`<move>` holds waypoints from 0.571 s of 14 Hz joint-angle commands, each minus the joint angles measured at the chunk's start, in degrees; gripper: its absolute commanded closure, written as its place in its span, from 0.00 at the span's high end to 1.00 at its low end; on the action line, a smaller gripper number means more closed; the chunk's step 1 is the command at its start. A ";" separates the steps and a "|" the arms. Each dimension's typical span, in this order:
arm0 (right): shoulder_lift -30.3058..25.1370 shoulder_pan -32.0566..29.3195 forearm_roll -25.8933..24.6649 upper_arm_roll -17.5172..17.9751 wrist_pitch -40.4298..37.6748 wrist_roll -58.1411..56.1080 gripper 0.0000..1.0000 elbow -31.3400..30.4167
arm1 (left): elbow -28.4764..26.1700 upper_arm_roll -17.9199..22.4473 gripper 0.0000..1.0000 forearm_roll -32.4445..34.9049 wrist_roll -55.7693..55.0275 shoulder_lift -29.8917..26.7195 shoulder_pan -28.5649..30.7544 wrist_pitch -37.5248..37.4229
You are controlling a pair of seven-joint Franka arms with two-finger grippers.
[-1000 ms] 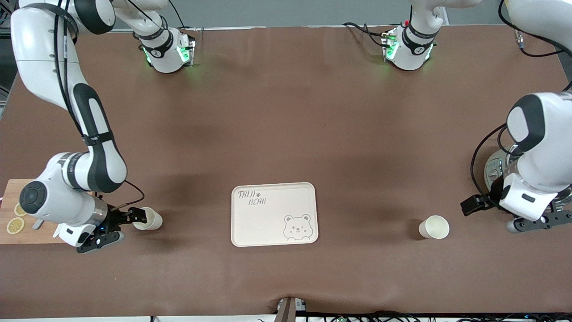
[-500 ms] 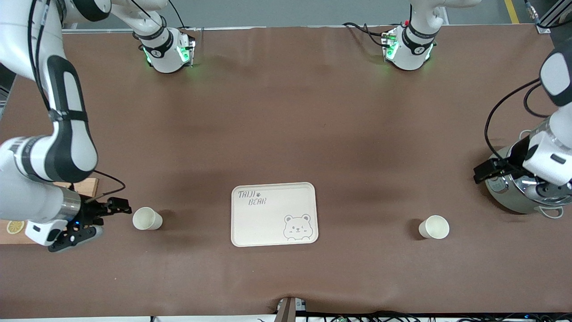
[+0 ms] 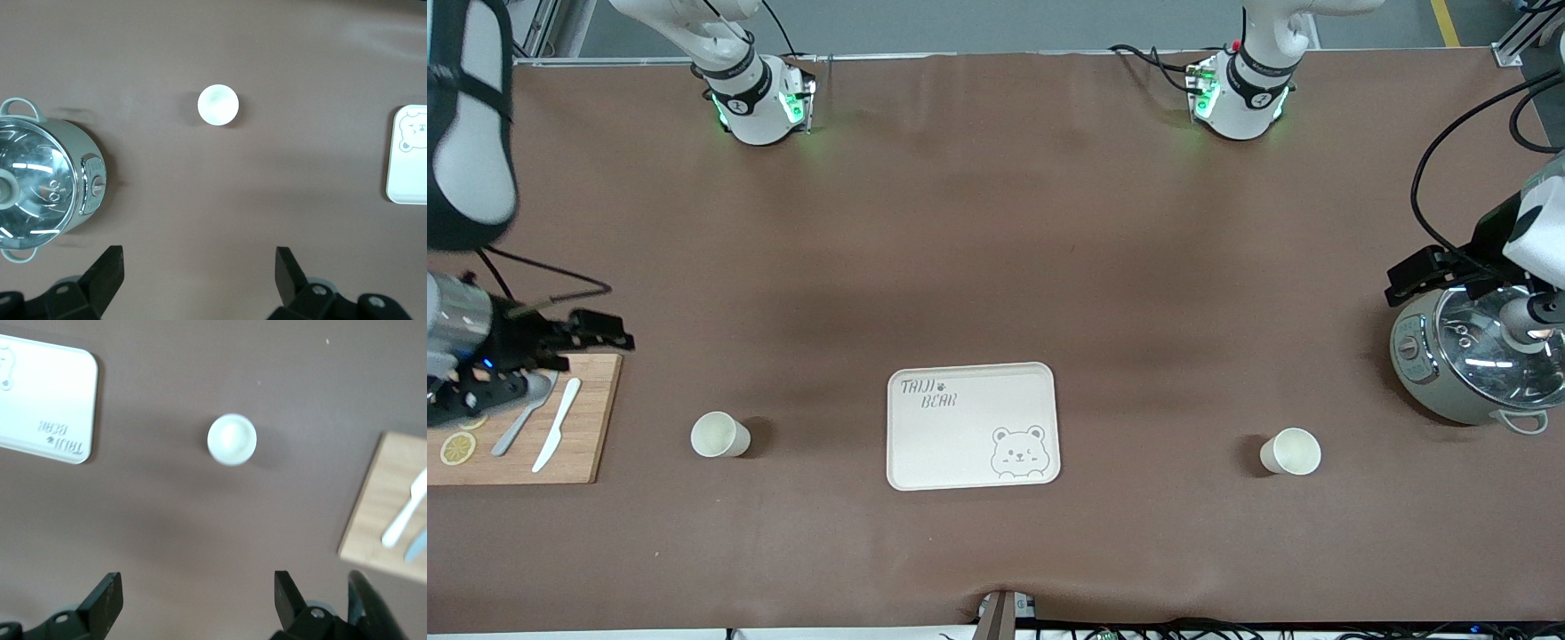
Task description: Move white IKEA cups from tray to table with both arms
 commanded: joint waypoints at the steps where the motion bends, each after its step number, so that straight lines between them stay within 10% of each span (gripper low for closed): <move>1: -6.57 -1.24 -0.71 0.36 -4.46 4.66 1.00 -2.24 | 2.96 0.03 1.00 -1.24 1.25 0.47 0.21 -1.87; 8: -12.30 -5.38 -4.84 0.53 -3.78 5.82 1.00 -3.91 | 5.42 0.20 1.00 -2.29 1.42 0.38 0.56 -4.15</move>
